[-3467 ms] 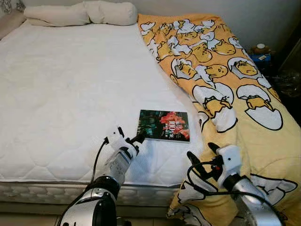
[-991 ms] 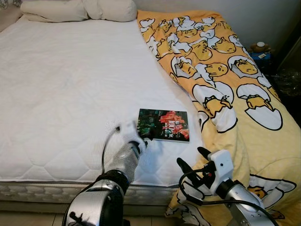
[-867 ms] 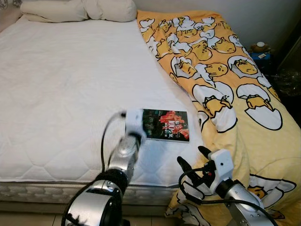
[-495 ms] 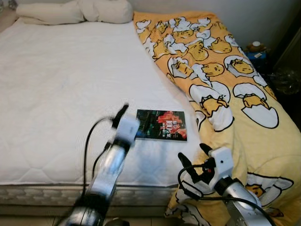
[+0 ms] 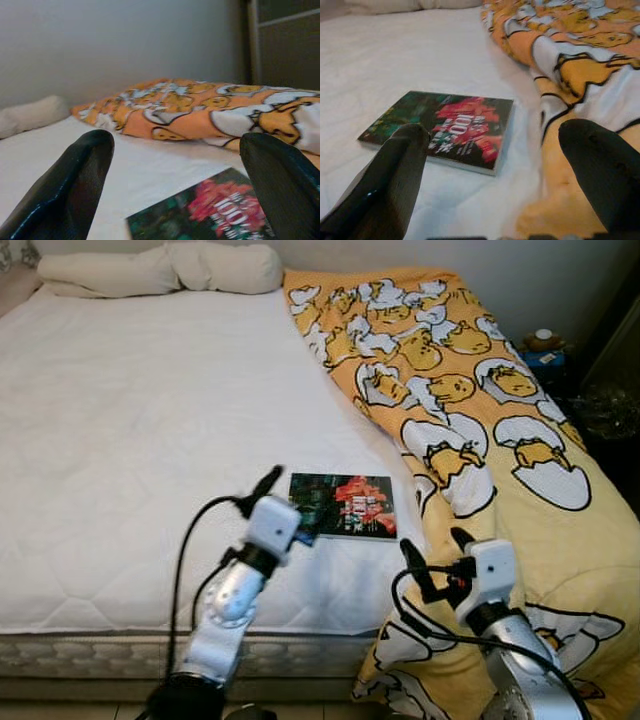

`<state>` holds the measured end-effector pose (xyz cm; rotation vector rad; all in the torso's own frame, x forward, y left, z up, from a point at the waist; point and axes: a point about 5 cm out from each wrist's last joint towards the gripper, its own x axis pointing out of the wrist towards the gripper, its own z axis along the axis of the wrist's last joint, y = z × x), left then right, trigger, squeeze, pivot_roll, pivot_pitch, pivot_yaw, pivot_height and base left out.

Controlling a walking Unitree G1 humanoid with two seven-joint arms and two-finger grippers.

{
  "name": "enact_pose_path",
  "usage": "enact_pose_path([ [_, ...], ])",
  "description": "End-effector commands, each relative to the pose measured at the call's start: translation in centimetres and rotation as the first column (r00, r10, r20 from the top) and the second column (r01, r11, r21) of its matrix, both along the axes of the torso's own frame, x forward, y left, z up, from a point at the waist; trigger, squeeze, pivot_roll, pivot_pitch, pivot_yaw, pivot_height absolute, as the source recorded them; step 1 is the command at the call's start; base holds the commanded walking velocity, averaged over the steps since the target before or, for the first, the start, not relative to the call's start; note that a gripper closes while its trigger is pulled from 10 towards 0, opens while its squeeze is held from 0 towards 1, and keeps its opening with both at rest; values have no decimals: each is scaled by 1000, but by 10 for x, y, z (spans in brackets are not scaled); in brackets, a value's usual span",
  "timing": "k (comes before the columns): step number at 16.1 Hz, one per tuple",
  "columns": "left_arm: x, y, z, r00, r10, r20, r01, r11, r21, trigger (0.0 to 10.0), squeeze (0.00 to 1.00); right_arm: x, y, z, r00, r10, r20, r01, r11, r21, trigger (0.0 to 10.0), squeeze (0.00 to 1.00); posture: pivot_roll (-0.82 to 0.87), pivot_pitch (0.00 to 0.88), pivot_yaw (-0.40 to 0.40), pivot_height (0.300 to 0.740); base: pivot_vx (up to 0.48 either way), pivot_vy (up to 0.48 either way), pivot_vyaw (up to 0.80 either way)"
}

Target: Clean up the room

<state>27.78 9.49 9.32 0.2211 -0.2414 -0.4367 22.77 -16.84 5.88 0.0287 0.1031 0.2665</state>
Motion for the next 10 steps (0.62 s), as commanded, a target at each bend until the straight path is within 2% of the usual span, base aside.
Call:
enact_pose_path([
  [1,-2,2,-4,999,2,-52,-1,1000,7,10000,0,0,-9,6,996,-67,60,68,998,-11,10000,161,-172,16,37,736,0,0,0],
  [2,-2,6,-9,995,23,-92,-23,1000,1,10000,0,-5,-15,15,982,-141,123,144,990,-10,10000,161,-172,16,37,736,0,0,0],
  [4,-3,12,-14,991,46,-123,-45,999,8,10000,0,-15,-20,20,970,-182,163,190,981,-32,10000,169,-171,18,39,736,0,0,0],
  [5,-3,26,-24,975,104,-194,-105,994,7,10000,0,-32,-22,18,965,-199,173,211,976,-57,10000,161,-173,20,42,736,0,0,0],
  [6,-3,33,-28,966,136,-218,-135,991,19,10000,0,-38,-25,16,960,-220,170,236,969,-75,10000,161,-172,21,44,736,0,0,0],
  [9,2,52,-33,929,243,-280,-245,969,28,10000,0,-39,-23,16,948,-239,209,263,960,-98,10000,161,-163,13,55,736,0,0,0],
  [10,5,66,-35,893,313,-323,-330,944,4,10000,0,-46,-26,16,941,-250,231,283,951,-126,10000,161,-162,8,59,736,0,0,0],
])
